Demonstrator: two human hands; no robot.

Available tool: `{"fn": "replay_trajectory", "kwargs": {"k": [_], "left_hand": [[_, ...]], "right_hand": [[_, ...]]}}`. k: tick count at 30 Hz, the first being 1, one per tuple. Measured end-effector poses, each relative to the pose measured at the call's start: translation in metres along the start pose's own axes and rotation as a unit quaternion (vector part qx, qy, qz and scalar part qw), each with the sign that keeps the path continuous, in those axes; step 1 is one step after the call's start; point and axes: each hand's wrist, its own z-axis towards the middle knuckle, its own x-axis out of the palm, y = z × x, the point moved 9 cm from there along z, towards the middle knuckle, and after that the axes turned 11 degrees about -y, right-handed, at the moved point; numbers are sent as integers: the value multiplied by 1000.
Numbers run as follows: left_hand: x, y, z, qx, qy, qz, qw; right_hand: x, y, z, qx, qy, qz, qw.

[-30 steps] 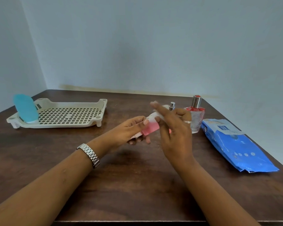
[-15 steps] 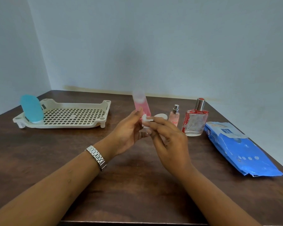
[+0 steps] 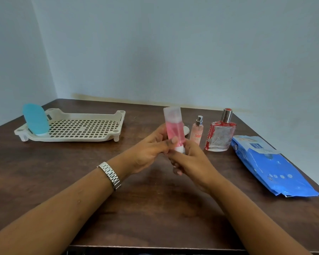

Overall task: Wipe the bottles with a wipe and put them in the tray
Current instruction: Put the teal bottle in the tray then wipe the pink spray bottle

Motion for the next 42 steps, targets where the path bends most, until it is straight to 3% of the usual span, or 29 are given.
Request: {"fn": "replay_trajectory", "kwargs": {"k": [3,7,10,13,17,20,23,27,32,35,38,42], "left_hand": [[-6,-6,3,24,0,17,1000],[-18,-24,4,115,-57,87,988],[-30,-40,0,209,-131,245,937],[-36,-50,-3,263,-184,342,883],[-43,-43,-3,232,-248,383,859],[-51,-34,1,183,-276,380,863],[-61,-20,3,113,-302,305,896],[-76,-1,3,21,-351,211,912],[-84,15,0,-78,-368,108,920],[-79,22,2,-117,-337,82,931],[-73,25,5,-114,-305,67,943],[-61,19,10,-89,-217,98,967]], "right_hand": [[2,-9,-3,65,33,-57,996],[-6,-14,-1,77,-7,-111,991],[-16,-3,5,-23,-64,-243,968],[-22,11,4,-116,-132,-395,902],[-22,23,-5,-200,-182,-531,803],[-15,30,-9,-264,-196,-542,773],[-7,30,-8,-321,-186,-544,753],[7,32,-13,-378,-167,-556,721],[16,33,-15,-412,-108,-544,723],[8,40,-16,-399,-114,-479,773],[-5,49,-17,-375,-142,-416,816],[-21,46,-9,-331,-182,-429,821]]}}
